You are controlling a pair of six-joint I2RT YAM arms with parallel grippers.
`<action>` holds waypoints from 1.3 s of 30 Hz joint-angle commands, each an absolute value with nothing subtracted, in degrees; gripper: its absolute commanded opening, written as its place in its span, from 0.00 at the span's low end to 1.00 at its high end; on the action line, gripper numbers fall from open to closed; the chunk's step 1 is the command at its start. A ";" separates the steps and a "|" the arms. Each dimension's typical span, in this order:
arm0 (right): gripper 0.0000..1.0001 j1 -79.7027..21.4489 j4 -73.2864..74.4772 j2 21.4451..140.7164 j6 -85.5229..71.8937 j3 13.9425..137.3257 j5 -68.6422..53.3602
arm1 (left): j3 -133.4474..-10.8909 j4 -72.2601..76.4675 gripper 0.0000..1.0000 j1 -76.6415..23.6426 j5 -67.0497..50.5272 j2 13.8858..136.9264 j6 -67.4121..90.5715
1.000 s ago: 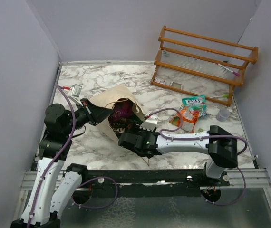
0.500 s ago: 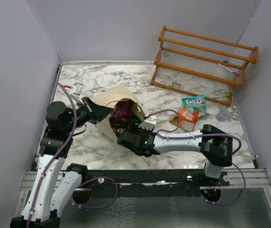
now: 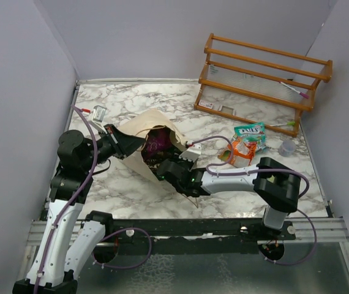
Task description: Take the snacks out of the paper bag
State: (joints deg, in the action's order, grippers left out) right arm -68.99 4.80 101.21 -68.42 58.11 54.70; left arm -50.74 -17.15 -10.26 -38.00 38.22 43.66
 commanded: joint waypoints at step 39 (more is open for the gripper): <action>0.01 -67.35 -11.61 80.50 -40.62 56.84 32.43 | -49.89 -9.44 0.00 -10.59 -42.93 36.62 46.45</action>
